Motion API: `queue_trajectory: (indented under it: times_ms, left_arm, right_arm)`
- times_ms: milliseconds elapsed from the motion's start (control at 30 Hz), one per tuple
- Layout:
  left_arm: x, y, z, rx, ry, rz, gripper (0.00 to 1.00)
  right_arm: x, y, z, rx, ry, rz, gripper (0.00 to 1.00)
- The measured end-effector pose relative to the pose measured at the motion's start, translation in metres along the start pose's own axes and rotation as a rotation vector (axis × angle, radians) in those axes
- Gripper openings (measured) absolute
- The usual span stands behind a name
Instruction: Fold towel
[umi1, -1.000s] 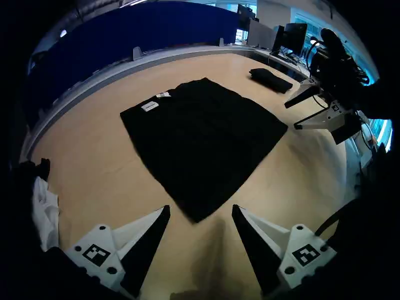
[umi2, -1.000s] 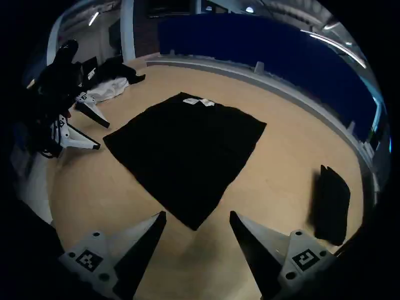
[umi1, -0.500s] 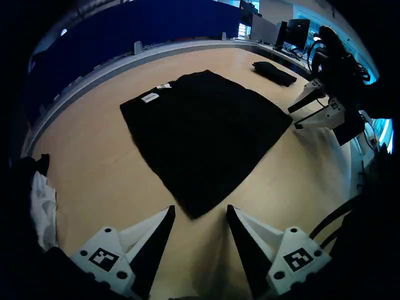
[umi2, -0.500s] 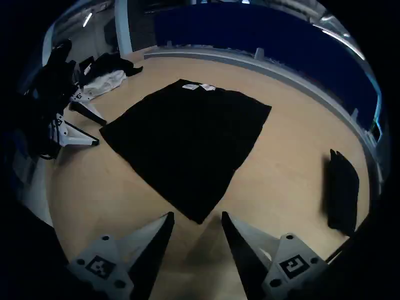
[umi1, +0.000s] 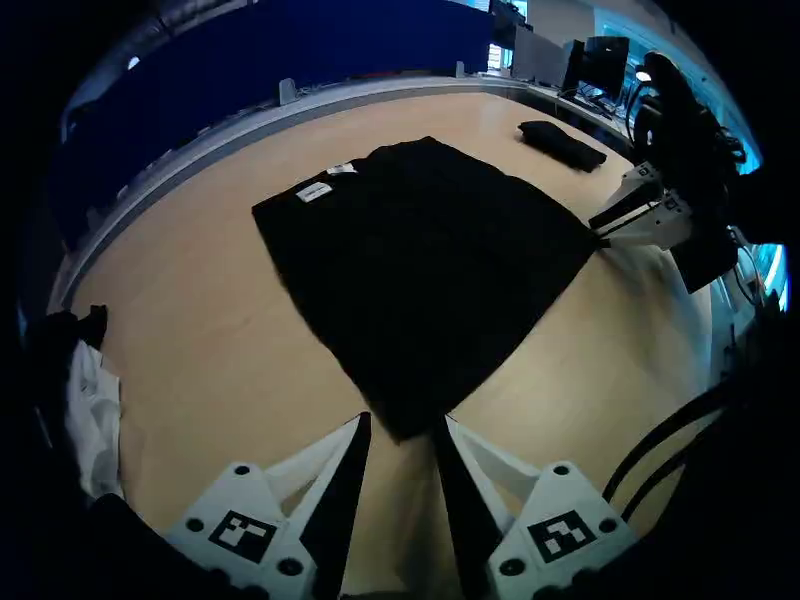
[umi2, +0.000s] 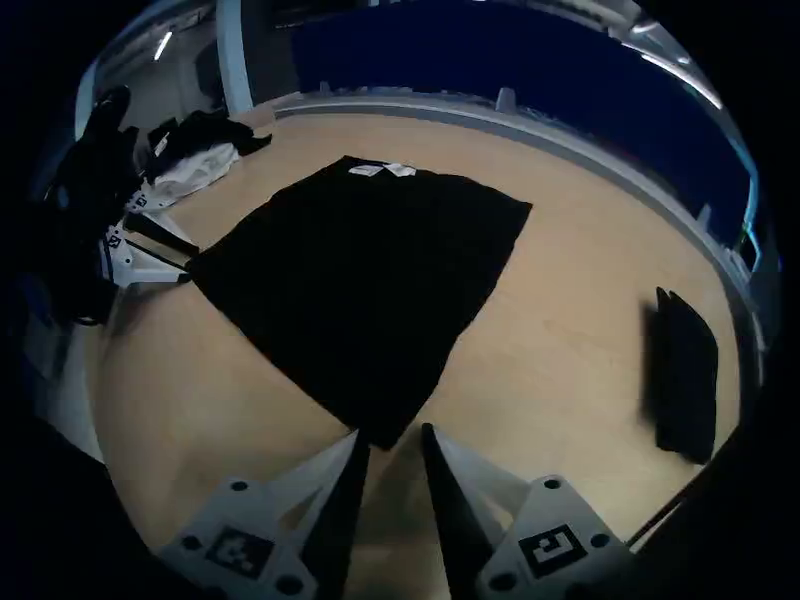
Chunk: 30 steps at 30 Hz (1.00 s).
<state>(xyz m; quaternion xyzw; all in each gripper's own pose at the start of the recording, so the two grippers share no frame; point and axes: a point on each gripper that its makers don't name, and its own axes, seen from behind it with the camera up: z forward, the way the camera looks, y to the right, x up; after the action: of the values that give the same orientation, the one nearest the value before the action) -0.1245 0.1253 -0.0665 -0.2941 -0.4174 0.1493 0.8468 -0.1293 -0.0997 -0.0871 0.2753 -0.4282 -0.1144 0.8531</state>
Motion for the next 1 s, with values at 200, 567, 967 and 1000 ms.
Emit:
queue_trajectory:
  times_ms: [200, 567, 967, 1000]
  left_arm:
    - [0.001, 0.003, 0.001, -0.002, -0.003, 0.009, 0.32]
    - [0.001, 0.002, 0.002, -0.006, -0.004, -0.007, 0.20]
    - [0.005, 0.011, 0.002, -0.017, 0.000, -0.006, 0.09]
    - [0.006, 0.011, 0.002, -0.018, 0.001, -0.012, 0.09]
  right_arm:
    - [-0.001, -0.001, -0.001, 0.000, -0.001, -0.032, 0.22]
    - [-0.001, -0.001, -0.002, 0.001, -0.005, -0.031, 0.12]
    - [0.003, -0.001, -0.004, 0.004, -0.001, -0.029, 0.12]
    - [0.004, -0.001, -0.005, 0.005, 0.000, -0.027, 0.12]
